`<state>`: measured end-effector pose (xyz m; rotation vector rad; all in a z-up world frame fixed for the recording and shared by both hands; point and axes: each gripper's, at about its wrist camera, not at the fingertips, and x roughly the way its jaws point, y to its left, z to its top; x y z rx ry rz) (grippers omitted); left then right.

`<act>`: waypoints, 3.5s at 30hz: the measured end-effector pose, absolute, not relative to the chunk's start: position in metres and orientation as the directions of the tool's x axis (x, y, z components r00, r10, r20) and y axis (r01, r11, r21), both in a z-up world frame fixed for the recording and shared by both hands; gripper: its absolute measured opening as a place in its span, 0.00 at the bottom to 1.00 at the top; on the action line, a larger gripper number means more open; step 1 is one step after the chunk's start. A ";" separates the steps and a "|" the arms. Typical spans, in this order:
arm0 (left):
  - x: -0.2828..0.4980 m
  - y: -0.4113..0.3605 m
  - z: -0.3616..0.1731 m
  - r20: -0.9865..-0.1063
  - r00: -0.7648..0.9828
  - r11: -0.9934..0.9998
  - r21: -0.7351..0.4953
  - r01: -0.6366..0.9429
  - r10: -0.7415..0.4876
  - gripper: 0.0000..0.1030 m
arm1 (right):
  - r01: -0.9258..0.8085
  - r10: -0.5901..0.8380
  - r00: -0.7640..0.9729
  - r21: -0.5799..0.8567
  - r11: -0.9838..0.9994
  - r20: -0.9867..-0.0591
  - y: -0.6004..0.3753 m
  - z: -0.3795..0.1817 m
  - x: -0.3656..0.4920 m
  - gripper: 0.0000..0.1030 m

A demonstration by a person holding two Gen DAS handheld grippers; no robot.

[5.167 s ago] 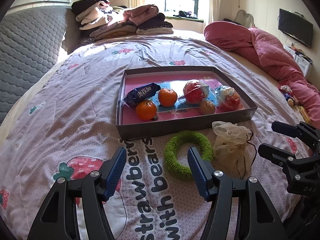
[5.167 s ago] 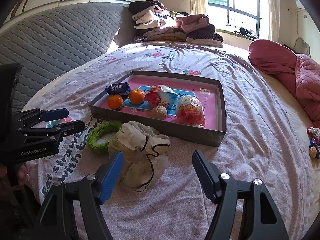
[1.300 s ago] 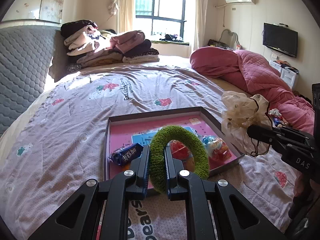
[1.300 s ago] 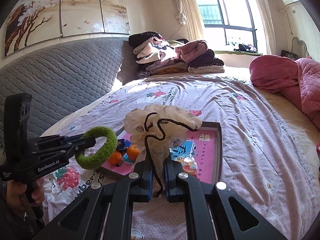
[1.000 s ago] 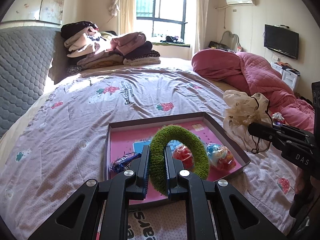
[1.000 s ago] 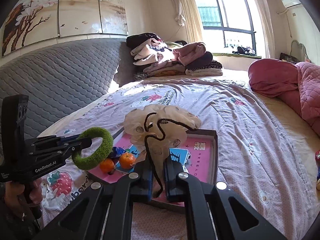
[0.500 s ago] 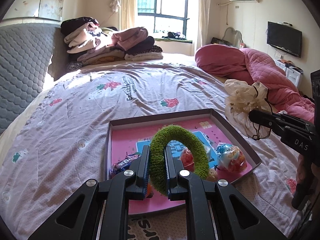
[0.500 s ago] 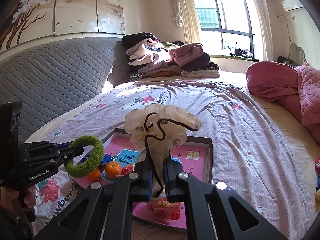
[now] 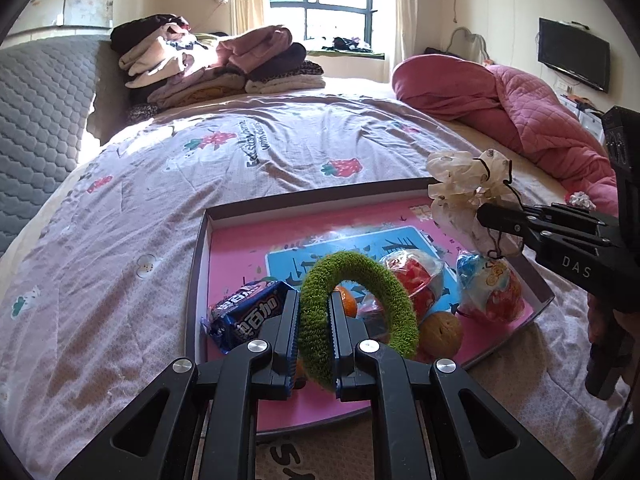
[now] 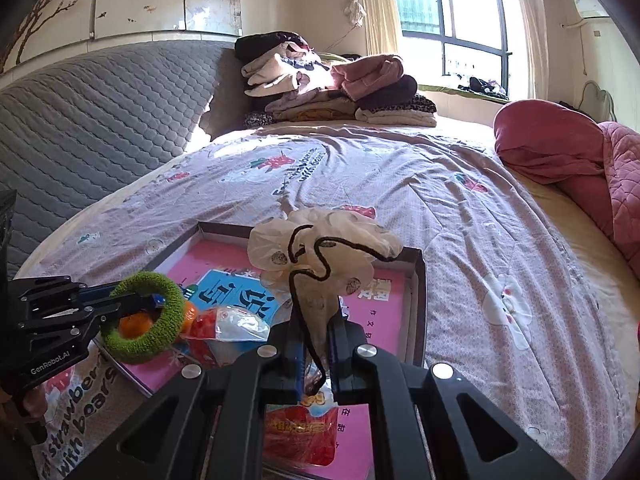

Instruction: Organize objects

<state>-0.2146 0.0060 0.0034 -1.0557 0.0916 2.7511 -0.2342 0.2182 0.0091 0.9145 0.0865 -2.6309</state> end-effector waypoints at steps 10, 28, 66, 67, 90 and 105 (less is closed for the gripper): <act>-0.217 0.013 -0.007 -0.688 -0.710 -0.977 0.003 -0.214 0.153 0.13 | 0.277 -0.218 -0.709 0.019 -0.961 -0.671 0.227 -0.016 -0.251 0.12; -0.215 0.013 -0.011 -0.708 -0.688 -0.974 -0.004 -0.225 0.162 0.16 | 0.200 -0.121 -0.693 -0.029 -0.979 -0.711 0.237 -0.016 -0.256 0.30; -0.200 0.010 0.021 -0.647 -0.740 -0.976 -0.030 -0.217 0.184 0.62 | 0.249 -0.152 -0.787 -0.081 -0.965 -0.598 0.222 0.033 -0.225 0.57; -0.199 0.010 0.022 -0.646 -0.741 -0.976 -0.029 -0.215 0.183 0.63 | 0.250 -0.156 -0.787 -0.078 -0.965 -0.597 0.221 0.034 -0.223 0.59; -0.164 -0.003 0.061 -0.612 -0.783 -0.992 -0.025 -0.122 0.112 0.75 | 0.283 -0.241 -0.822 -0.003 -0.959 -0.515 0.208 0.083 -0.168 0.70; -0.121 0.000 0.093 -0.550 -0.825 -0.991 -0.051 -0.125 0.132 0.75 | 0.267 -0.245 -0.851 0.019 -0.964 -0.464 0.216 0.105 -0.124 0.70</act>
